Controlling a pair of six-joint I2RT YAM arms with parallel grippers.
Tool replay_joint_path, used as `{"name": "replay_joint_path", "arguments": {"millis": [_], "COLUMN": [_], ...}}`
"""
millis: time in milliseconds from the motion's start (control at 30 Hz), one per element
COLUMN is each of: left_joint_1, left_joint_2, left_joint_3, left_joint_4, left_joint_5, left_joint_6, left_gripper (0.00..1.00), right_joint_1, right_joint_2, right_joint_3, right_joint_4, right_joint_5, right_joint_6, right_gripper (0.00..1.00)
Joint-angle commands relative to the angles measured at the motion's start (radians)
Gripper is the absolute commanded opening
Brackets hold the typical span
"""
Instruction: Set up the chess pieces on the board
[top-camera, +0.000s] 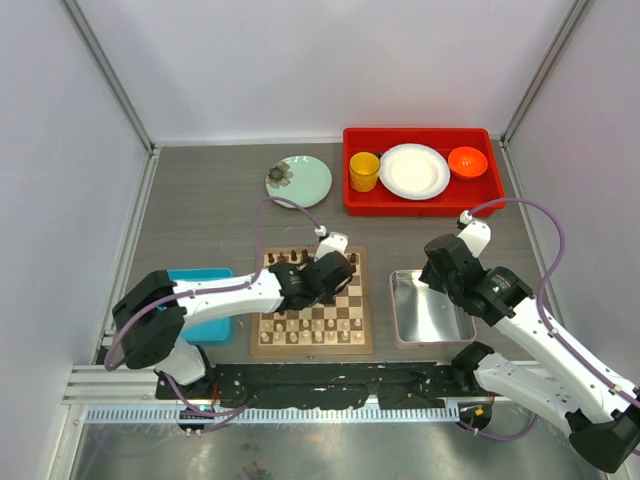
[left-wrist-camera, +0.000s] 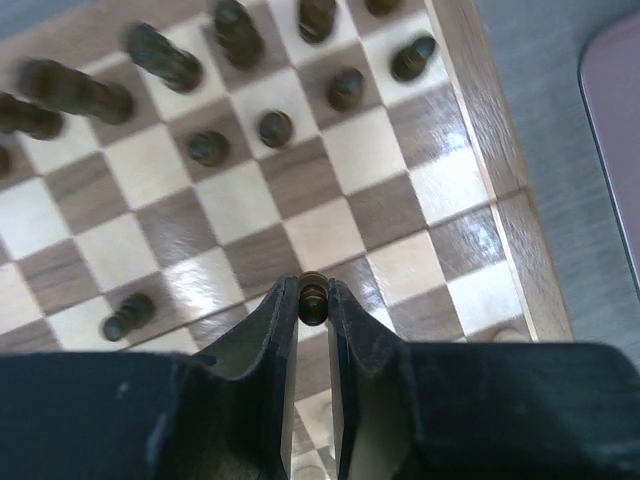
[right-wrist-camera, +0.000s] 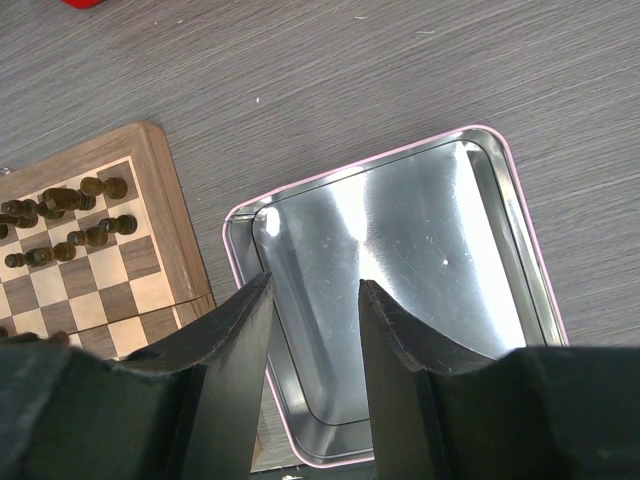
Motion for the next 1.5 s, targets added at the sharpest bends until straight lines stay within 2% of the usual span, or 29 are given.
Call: {"name": "replay_joint_path", "arguments": {"millis": [0,200,400,700,1467], "left_joint_1": [0.069,0.196,0.262,0.271,0.271], "left_joint_2": [-0.093,-0.172,-0.175,-0.129,-0.021], "left_joint_3": [-0.01,-0.047,-0.054,-0.071,-0.071], "left_joint_4": [0.004,0.027,0.061,0.124,0.187], "left_joint_5": [-0.08,-0.106,-0.074,0.006,0.015], "left_joint_6": [0.013,0.042,0.062,0.053,0.056], "left_gripper": [0.19,0.2,0.21,0.21,0.21], "right_joint_1": [-0.004,-0.004,-0.004,-0.004,-0.005], "right_joint_2": [-0.017,-0.017,-0.014,-0.009,-0.001], "right_joint_3": [0.003,0.002,0.005,0.007,0.017], "right_joint_4": [-0.004,-0.006,-0.006,-0.006,-0.006], "right_joint_5": [0.029,0.029,0.032,0.032,0.035], "right_joint_6": [0.003,0.003,0.001,-0.002,-0.01], "right_gripper": [0.45,0.45,0.45,0.45,0.45]}}
